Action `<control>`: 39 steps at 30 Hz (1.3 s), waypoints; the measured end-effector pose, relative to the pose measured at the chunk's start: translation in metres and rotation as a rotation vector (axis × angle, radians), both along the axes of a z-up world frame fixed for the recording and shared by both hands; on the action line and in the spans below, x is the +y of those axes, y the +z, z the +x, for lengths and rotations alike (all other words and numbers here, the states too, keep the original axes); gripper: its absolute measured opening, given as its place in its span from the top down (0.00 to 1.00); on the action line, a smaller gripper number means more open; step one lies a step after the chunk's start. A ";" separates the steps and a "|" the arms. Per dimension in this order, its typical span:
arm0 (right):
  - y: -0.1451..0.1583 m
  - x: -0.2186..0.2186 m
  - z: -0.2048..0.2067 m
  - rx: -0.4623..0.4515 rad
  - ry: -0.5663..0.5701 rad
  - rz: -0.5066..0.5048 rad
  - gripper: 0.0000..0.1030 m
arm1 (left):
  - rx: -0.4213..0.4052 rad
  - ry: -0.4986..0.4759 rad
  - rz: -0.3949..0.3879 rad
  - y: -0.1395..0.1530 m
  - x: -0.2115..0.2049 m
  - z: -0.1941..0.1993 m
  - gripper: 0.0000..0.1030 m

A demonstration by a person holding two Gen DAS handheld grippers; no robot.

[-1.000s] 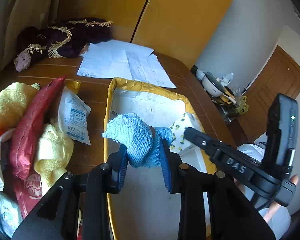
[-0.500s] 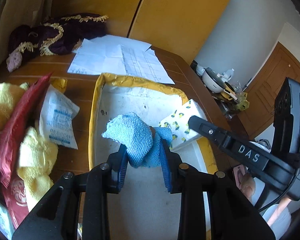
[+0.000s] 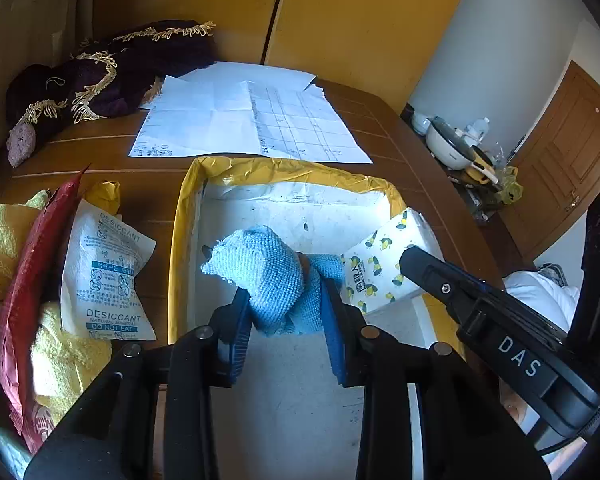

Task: Organize soft objects
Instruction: 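Lower the blue cloth and tissue pack into the tray and open both tools, then withdraw both open tools from the tray back over the heap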

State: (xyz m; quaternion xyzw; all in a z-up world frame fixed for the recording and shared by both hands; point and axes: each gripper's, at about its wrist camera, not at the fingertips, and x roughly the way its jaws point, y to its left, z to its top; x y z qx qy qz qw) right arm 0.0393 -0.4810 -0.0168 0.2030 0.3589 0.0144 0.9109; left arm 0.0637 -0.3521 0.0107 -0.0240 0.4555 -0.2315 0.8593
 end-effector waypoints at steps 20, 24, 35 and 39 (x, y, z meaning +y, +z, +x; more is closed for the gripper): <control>0.002 -0.009 -0.008 -0.042 0.015 0.119 0.54 | 0.103 -0.060 -0.018 -0.003 -0.003 0.001 0.36; 0.005 -0.007 -0.010 -0.074 0.018 0.122 0.39 | 0.127 -0.057 -0.034 -0.004 0.000 -0.001 0.36; 0.014 -0.004 -0.026 -0.163 0.050 0.200 0.34 | 0.123 -0.036 -0.198 0.011 0.032 -0.026 0.36; 0.017 0.009 -0.037 -0.164 0.076 0.224 0.33 | 0.088 0.004 -0.217 0.020 0.048 -0.035 0.36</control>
